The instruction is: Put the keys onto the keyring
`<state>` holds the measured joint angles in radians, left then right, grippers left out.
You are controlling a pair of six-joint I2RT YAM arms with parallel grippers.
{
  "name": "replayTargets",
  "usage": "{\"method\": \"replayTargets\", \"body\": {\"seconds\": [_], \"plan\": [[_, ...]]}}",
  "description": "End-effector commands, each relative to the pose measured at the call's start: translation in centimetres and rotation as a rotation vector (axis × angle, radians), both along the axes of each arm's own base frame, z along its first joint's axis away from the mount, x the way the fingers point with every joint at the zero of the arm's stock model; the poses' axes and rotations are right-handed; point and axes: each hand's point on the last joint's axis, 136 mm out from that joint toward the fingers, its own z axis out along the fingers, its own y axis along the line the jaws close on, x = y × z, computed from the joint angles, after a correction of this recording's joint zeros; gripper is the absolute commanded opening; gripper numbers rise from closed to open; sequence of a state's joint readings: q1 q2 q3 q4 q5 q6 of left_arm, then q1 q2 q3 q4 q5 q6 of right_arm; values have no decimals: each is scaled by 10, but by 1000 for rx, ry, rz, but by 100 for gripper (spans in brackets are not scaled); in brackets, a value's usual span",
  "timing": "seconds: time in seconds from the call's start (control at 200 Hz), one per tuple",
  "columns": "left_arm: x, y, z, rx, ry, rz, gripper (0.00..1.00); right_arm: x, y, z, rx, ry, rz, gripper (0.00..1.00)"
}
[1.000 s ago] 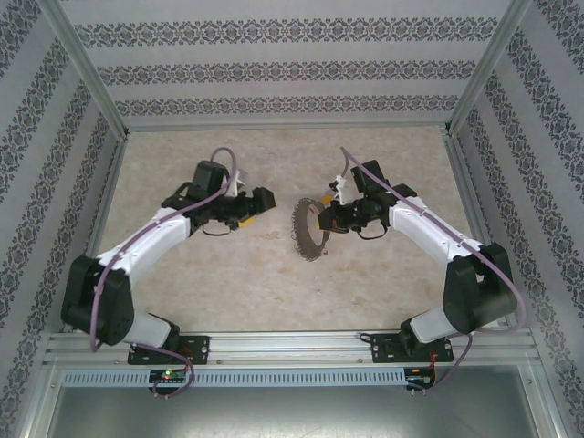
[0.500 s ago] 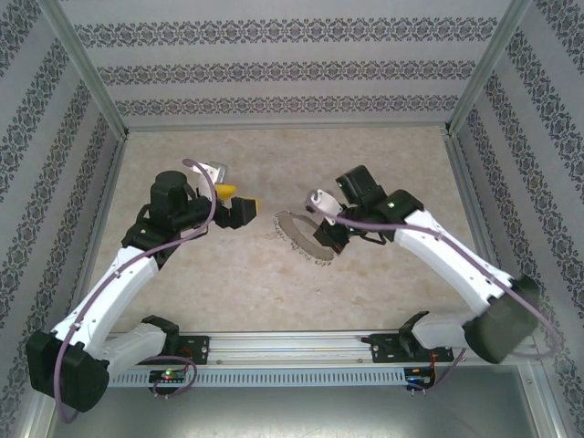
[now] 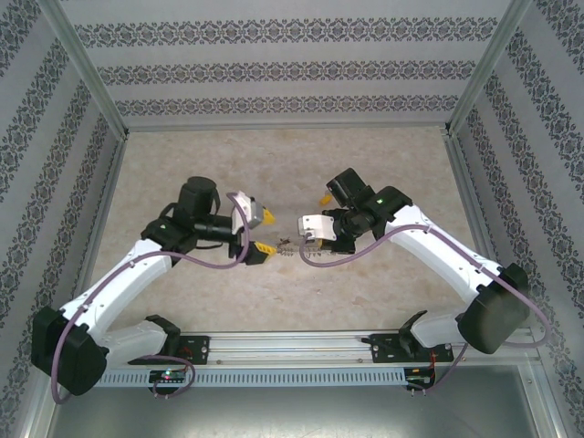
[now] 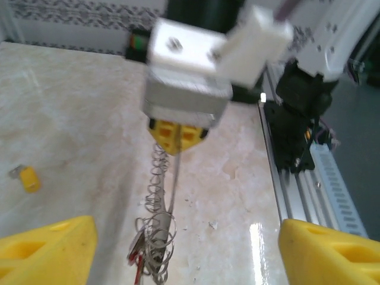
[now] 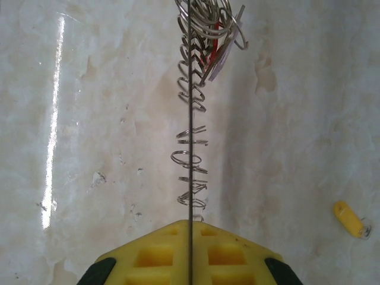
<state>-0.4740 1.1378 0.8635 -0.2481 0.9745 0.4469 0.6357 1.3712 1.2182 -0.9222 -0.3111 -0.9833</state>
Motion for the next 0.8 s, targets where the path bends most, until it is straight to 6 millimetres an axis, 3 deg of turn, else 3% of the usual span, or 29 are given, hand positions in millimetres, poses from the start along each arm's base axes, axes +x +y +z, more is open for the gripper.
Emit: {"method": "replayTargets", "body": {"seconds": [0.0,0.125,0.425,0.49,0.615,0.749,0.794], "plan": [[12,-20,-3,-26,-149,-22,75,-3,14,22,73,-31,79,0],[22,-40,1,-53,-196,-13,71,-5,14,21,69,-17,83,0],[30,-65,-9,-31,-145,-49,45,-11,9,27,142,-9,50,0],[30,-66,-10,-23,-153,-60,37,-12,7,26,146,0,43,0],[26,-66,-10,18,-154,-98,10,-10,5,26,154,3,34,0],[25,-67,-5,19,-151,-114,0,-5,4,24,154,7,8,0],[24,-67,-4,17,-154,-115,0,-7,3,27,168,44,-6,16]]}}
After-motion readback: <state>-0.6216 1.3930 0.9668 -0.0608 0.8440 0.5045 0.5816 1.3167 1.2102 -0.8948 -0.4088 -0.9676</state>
